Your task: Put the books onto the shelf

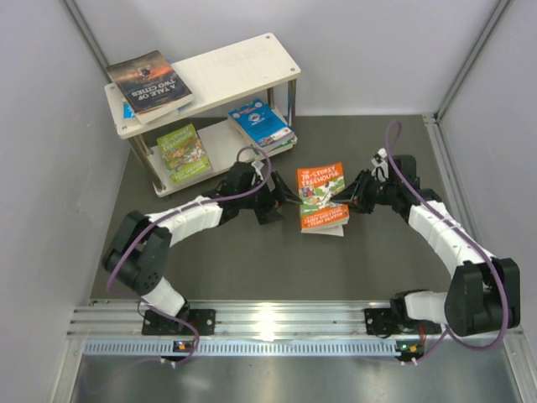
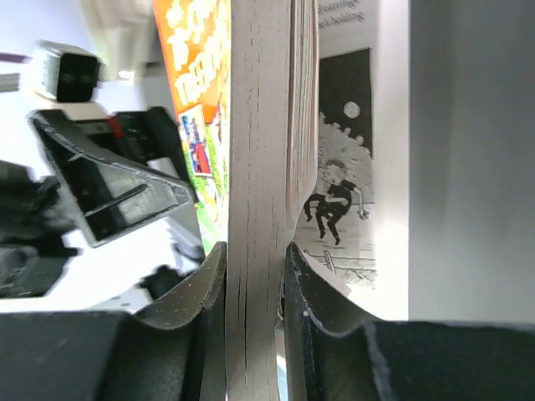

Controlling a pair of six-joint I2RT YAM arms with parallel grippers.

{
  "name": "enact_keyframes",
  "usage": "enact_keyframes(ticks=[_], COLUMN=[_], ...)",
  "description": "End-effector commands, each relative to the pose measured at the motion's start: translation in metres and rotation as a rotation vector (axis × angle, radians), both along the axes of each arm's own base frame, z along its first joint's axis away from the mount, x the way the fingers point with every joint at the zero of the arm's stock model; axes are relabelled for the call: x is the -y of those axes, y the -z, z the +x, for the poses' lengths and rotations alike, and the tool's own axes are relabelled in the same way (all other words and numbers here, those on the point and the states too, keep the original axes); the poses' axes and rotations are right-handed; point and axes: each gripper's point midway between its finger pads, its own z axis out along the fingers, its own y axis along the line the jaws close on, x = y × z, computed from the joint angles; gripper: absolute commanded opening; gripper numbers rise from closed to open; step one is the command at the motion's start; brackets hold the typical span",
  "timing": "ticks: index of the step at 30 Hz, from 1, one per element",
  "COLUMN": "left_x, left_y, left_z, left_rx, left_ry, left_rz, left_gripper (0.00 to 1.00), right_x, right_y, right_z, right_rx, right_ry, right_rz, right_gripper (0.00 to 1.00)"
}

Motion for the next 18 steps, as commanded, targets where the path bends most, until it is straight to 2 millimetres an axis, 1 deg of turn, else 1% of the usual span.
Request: enact_keyframes(ticks=[1, 2, 3, 4, 5, 6, 7, 10, 11, 12, 13, 14, 15, 16, 17, 18], left_x=[0.000, 0.000, 0.001, 0.002, 0.002, 0.004, 0.005, 0.004, 0.003, 0.003, 0.003, 0.002, 0.002, 0.002, 0.001, 0.001], left_y=[-0.041, -0.047, -0.055, -0.062, -0.068, -0.073, -0.080, -0.091, -0.091, -0.092, -0.095, -0.096, -0.098, -0.101, -0.102, -0.103], left_z=[0.004, 0.004, 0.006, 0.006, 0.007, 0.007, 0.007, 0.005, 0.004, 0.004, 0.001, 0.001, 0.000, -0.002, -0.001, -0.002], left_rx=[0.098, 0.095, 0.114, 0.123, 0.122, 0.134, 0.144, 0.155, 0.151, 0.151, 0.158, 0.153, 0.155, 0.159, 0.160, 0.160], left_ry=[-0.026, -0.035, -0.040, -0.038, -0.045, -0.044, -0.042, -0.048, -0.050, -0.050, -0.046, -0.049, -0.048, -0.046, -0.049, -0.049], left_rz=[-0.112, -0.132, -0.152, -0.166, -0.182, -0.196, -0.208, -0.228, -0.230, -0.234, -0.246, -0.251, -0.259, -0.266, -0.266, -0.264], left_gripper=[0.99, 0.99, 0.99, 0.99, 0.99, 0.99, 0.99, 0.99, 0.97, 0.93, 0.82, 0.77, 0.69, 0.57, 0.34, 0.22], right_x=[-0.019, -0.022, -0.024, -0.025, -0.030, -0.033, -0.041, -0.053, -0.060, -0.063, -0.066, -0.071, -0.072, -0.074, -0.076, -0.076], right_y=[-0.067, -0.073, -0.073, -0.068, -0.070, -0.065, -0.065, -0.070, -0.077, -0.078, -0.079, -0.086, -0.085, -0.087, -0.088, -0.087], right_z=[0.004, 0.003, 0.002, 0.000, -0.001, -0.002, -0.005, -0.005, -0.006, -0.006, -0.007, -0.008, -0.009, -0.009, -0.010, -0.010], right_rx=[0.122, 0.125, 0.122, 0.110, 0.115, 0.101, 0.085, 0.090, 0.116, 0.113, 0.112, 0.121, 0.115, 0.114, 0.111, 0.108], right_ry=[-0.037, -0.042, -0.044, -0.042, -0.044, -0.044, -0.055, -0.065, -0.085, -0.087, -0.093, -0.099, -0.101, -0.103, -0.104, -0.105], right_rz=[0.169, 0.204, 0.218, 0.227, 0.242, 0.245, 0.259, 0.292, 0.308, 0.317, 0.328, 0.353, 0.365, 0.376, 0.385, 0.383], right_gripper=[0.00, 0.00, 0.00, 0.00, 0.00, 0.00, 0.00, 0.00, 0.00, 0.00, 0.00, 0.00, 0.00, 0.00, 0.00, 0.00])
